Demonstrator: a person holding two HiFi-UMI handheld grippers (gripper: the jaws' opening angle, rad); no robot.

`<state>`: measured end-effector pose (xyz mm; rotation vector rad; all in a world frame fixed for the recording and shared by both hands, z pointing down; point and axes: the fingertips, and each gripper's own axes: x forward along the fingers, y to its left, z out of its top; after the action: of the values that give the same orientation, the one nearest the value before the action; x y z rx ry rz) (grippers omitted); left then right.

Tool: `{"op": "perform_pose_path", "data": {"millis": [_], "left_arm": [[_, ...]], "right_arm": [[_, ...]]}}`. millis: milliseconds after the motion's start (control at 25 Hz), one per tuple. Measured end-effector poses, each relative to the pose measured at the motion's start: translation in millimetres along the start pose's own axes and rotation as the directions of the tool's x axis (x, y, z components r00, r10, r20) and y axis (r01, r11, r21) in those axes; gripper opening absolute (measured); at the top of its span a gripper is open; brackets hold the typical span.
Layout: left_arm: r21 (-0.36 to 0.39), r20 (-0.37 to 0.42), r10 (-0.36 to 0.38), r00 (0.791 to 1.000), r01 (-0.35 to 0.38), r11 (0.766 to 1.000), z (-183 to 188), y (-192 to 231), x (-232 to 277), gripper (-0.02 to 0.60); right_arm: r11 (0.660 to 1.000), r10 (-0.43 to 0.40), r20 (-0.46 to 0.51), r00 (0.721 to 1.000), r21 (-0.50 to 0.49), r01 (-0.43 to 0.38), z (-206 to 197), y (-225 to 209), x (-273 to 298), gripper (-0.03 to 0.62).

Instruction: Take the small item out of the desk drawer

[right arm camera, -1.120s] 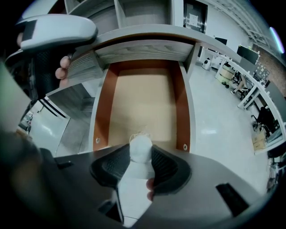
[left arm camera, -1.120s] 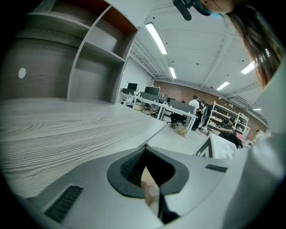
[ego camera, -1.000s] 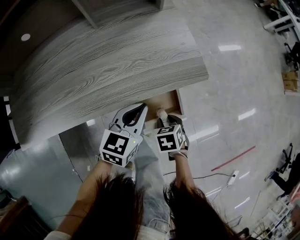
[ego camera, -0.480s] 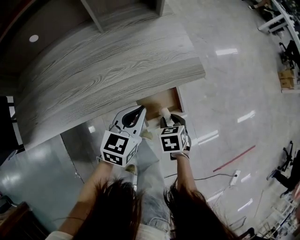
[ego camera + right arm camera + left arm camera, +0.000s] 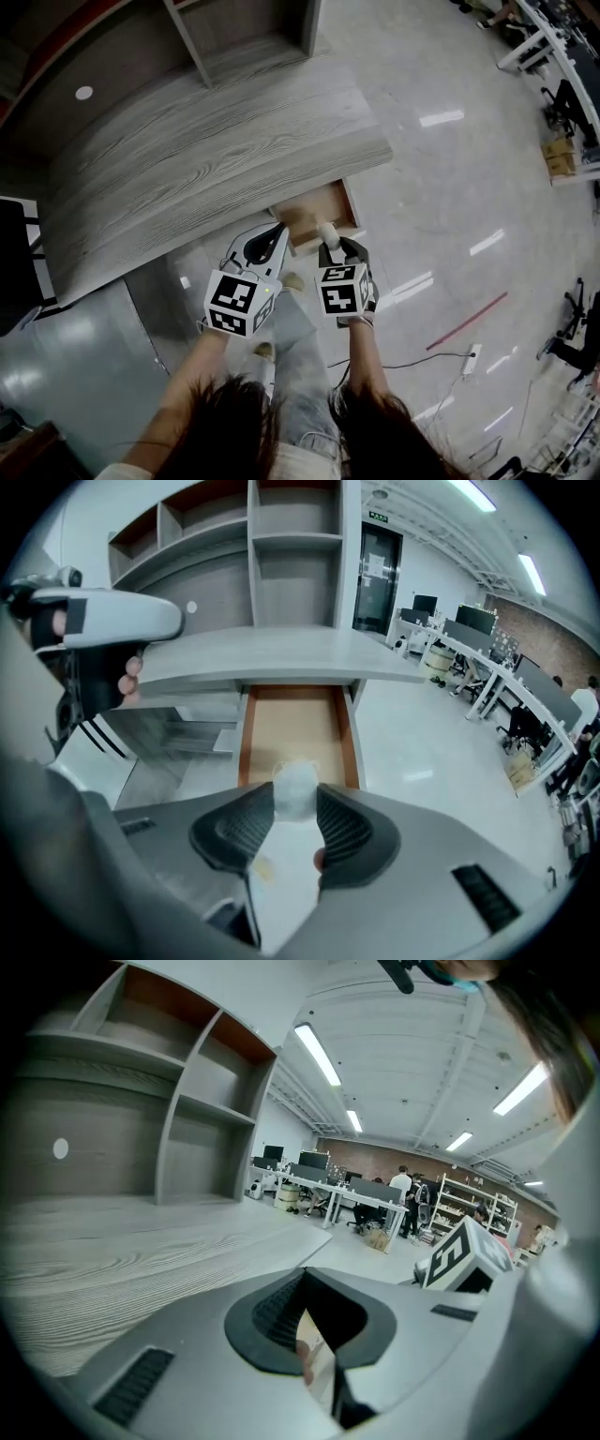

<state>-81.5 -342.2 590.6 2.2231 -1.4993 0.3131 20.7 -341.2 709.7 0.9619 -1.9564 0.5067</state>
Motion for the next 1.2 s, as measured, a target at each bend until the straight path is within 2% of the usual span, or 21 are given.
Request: {"op": "perform_pose_path", "data": {"millis": [600, 1200], "left_arm": [[0.038, 0.041, -0.030, 0.999, 0.029, 0.999, 27, -34, -52, 0.012], [0.076, 0.086, -0.053, 0.995, 0.046, 0.996, 40, -79, -117, 0.012]], "right_arm": [[0.995, -0.081, 0.153, 0.985, 0.065, 0.072, 23, 11, -82, 0.153], [0.992, -0.125, 0.273, 0.954, 0.062, 0.113, 24, 37, -166, 0.155]]}}
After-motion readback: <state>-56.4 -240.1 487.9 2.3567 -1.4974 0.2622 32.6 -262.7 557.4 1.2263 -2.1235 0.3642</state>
